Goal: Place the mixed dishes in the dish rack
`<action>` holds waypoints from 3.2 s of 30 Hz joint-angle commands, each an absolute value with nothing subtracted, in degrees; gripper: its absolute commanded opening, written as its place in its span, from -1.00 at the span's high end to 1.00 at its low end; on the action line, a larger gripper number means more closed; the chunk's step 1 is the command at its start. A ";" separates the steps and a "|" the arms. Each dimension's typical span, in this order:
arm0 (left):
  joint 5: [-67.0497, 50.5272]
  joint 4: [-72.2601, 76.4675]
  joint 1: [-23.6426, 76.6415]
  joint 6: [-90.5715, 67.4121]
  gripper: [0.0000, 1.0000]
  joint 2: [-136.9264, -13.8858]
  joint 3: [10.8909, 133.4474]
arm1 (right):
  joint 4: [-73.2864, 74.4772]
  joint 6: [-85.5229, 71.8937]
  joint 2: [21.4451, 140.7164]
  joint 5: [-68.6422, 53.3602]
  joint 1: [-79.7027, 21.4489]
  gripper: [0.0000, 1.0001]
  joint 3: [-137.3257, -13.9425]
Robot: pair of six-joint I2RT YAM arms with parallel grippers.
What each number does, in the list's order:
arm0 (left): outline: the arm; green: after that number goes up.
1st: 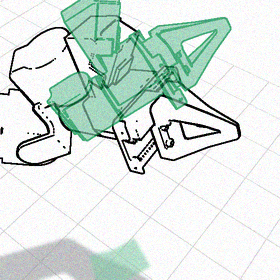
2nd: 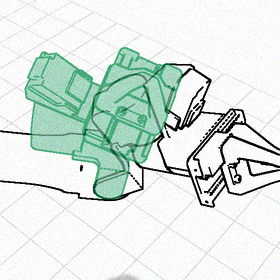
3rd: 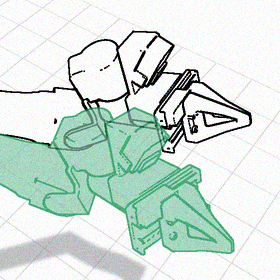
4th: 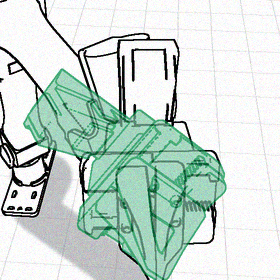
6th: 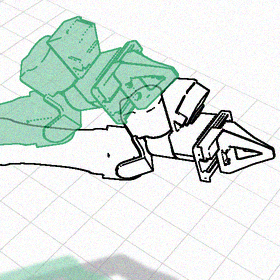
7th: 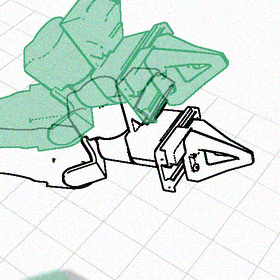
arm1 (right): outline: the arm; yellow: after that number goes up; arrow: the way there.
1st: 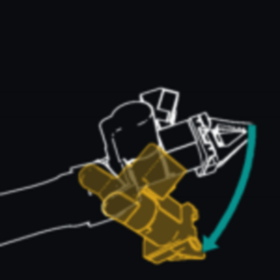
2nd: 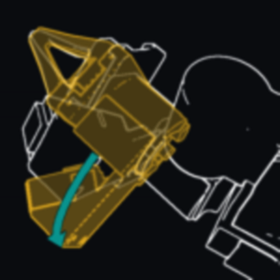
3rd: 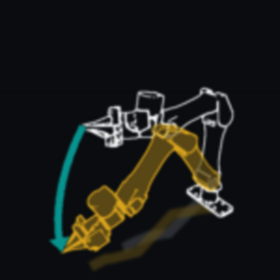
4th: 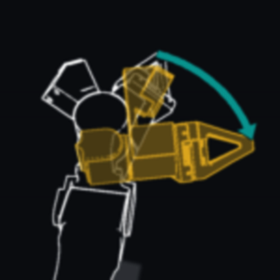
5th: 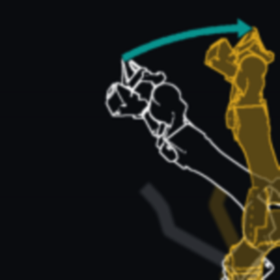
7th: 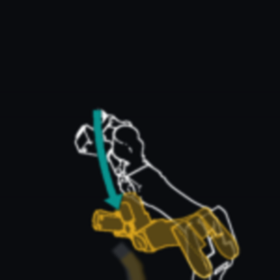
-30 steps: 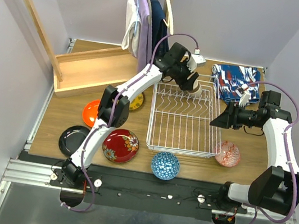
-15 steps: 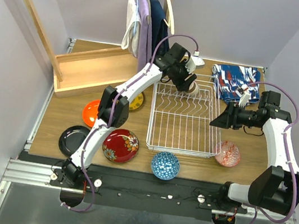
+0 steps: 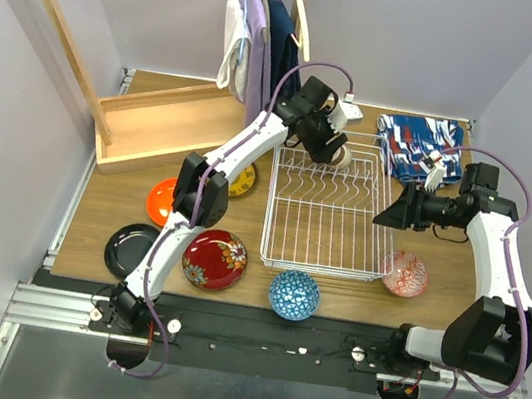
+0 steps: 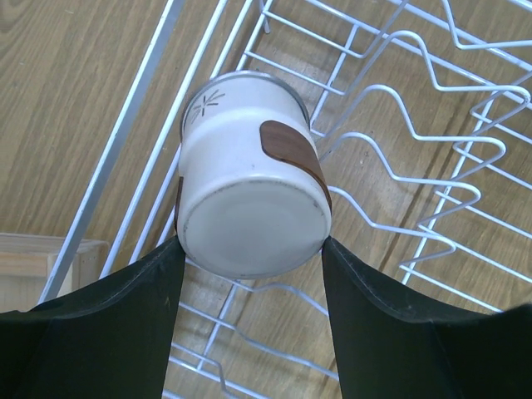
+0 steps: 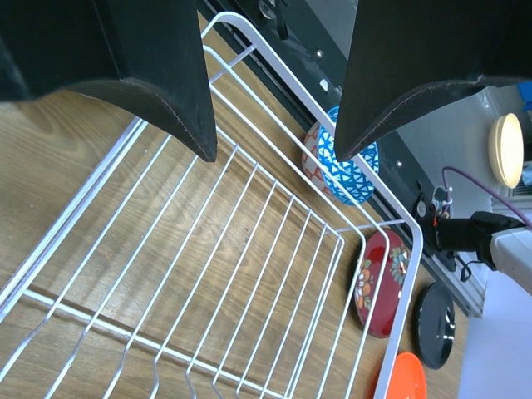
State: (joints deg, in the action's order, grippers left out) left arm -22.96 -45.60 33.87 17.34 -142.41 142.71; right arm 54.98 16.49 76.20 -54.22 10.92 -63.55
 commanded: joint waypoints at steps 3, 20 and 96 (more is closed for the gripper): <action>-22.59 -43.69 33.57 17.32 0.13 -136.05 141.59 | 52.91 15.82 74.36 -53.79 10.81 -0.32 -62.40; -22.76 -44.30 35.77 18.37 0.13 -138.34 142.73 | 52.82 15.64 74.71 -53.53 10.90 -0.32 -62.31; -22.76 -36.65 36.65 23.20 0.08 -142.20 140.71 | 52.56 15.47 75.76 -50.45 12.83 -0.32 -62.14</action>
State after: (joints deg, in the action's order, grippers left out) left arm -20.03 -34.26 36.56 24.49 -139.35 138.50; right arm 53.01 15.86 75.68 -51.86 12.23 -62.35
